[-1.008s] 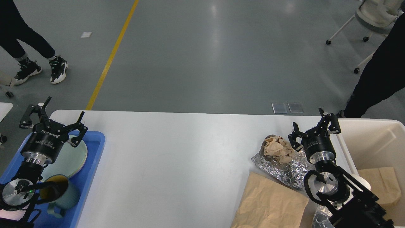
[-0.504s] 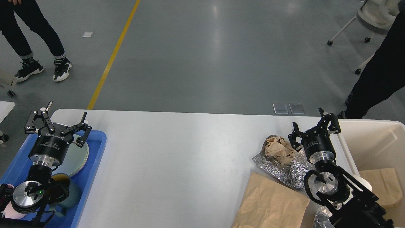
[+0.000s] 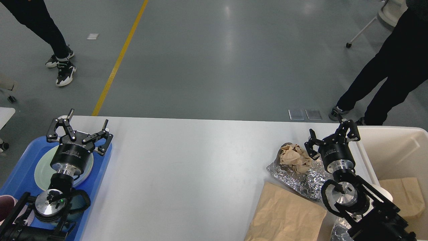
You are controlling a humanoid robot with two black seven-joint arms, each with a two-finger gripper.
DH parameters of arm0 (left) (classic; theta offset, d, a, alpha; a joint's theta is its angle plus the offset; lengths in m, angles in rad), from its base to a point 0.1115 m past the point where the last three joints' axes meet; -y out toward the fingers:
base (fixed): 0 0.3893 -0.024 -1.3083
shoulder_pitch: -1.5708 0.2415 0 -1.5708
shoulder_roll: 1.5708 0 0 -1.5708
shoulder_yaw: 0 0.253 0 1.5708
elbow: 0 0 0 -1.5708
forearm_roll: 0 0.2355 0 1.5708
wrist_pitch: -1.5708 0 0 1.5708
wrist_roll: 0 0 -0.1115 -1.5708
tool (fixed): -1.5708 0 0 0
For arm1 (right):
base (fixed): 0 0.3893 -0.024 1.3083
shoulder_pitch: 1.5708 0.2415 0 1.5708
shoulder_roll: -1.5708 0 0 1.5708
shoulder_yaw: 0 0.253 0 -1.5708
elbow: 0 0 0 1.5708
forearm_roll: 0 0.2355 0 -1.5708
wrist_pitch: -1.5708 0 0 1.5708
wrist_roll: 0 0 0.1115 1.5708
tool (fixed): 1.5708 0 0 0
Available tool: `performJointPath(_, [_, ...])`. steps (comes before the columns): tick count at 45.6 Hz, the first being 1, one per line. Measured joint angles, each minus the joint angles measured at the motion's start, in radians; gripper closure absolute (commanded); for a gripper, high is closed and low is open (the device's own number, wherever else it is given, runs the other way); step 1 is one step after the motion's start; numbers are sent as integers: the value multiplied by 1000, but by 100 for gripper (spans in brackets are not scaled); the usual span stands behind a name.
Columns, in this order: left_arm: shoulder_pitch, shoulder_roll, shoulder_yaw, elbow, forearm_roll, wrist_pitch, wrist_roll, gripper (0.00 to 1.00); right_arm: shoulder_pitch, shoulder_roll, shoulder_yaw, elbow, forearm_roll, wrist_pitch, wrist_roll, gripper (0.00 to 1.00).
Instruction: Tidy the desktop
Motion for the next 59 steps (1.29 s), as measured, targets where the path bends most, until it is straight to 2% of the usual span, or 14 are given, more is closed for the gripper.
performJointPath(4, [-1,-26,34,40,1,-4,-9,3,0,0,0,0,0,0,0,0])
performJointPath(15, [-21,-58,66,71,-4,-46,-77,3,0,0,0,-1,0,0,0,0])
performJointPath(32, [-84,-55,52,171,-11,-65,-91,3,0,-1,0,-2,0,0,0,0])
performJointPath(41, [-78,-88,58,174,-13,-128,-137,3,0,-1,0,-2,0,0,0,0])
performJointPath(47, [-73,-103,63,174,-13,-144,-152,3,0,-1,0,-2,0,0,0,0])
performJointPath(59, [-58,-89,68,176,-10,-173,-148,3,0,-1,0,-2,0,0,0,0])
